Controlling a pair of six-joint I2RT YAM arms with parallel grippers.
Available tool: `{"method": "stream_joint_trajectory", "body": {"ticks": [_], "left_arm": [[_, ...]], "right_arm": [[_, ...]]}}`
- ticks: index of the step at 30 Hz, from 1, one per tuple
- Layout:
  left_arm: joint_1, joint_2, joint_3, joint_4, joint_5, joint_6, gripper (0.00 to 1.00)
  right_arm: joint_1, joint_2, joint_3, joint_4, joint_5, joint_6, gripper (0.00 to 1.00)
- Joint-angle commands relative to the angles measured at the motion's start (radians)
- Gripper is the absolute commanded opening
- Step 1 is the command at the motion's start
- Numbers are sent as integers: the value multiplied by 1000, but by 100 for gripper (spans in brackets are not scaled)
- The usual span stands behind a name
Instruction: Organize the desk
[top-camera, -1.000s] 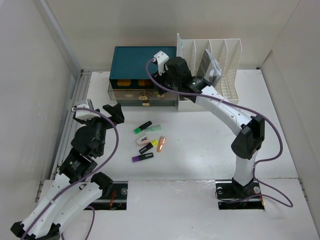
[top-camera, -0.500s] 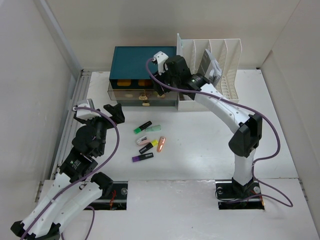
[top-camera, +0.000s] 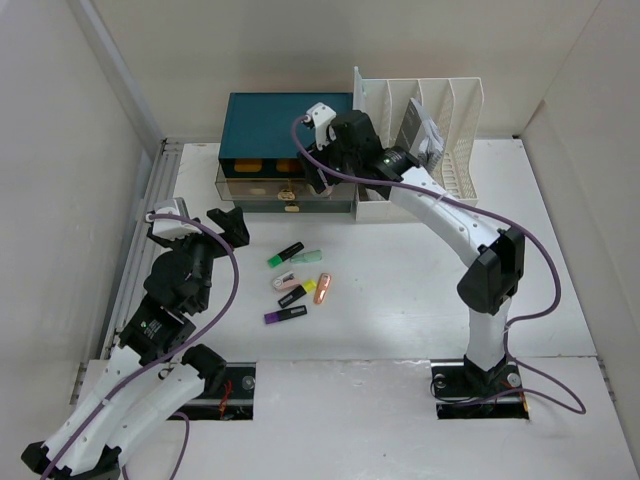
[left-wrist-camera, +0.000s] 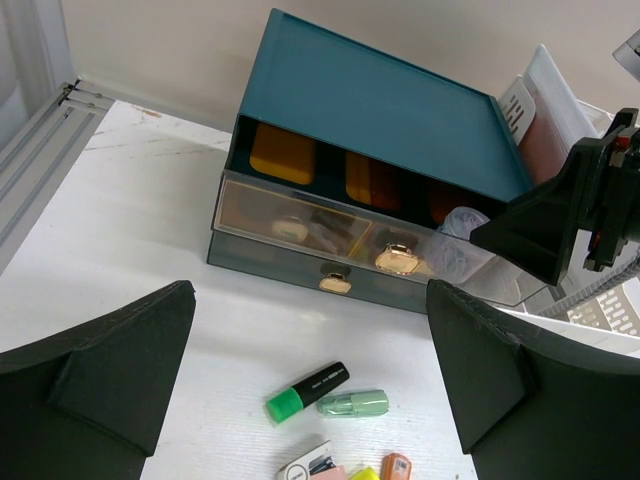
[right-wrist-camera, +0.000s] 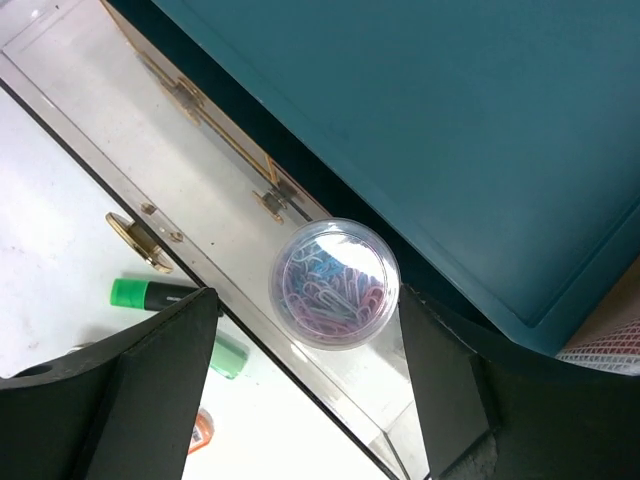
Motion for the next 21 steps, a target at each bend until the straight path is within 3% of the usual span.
{"method": "stream_joint_trajectory", "body": {"ticks": [1, 2, 4, 5, 6, 7, 9, 11, 17, 21], "left_arm": [[1, -1, 7, 22, -14, -3, 100], [1, -1, 7, 22, -14, -3, 100], [1, -1, 7, 22, -14, -3, 100], [1, -1, 7, 22, -14, -3, 100], [1, -1, 7, 22, -14, -3, 100], [1, -1, 7, 22, -14, -3, 100], [1, -1, 7, 22, -14, -3, 100], [1, -1, 7, 22, -14, -3, 100], [1, -1, 7, 22, -14, -3, 100], [1, -10, 7, 22, -14, -3, 100]], "right_arm": [[-4, -58, 28, 26, -13, -11, 78], [-4, -71, -3, 58, -22, -23, 77], [-4, -121, -43, 97, -78, -47, 64], [-4, -143, -67, 141, -112, -66, 56], [-4, -184, -124, 164, -152, -102, 36], [-4, -201, -150, 183, -243, -126, 26], [-4, -224, -202, 206, -314, -168, 9], [-4, -224, -203, 194, -377, -193, 1], [-4, -163, -166, 97, -479, -261, 0], [-4, -114, -127, 45, -439, -276, 0]]}}
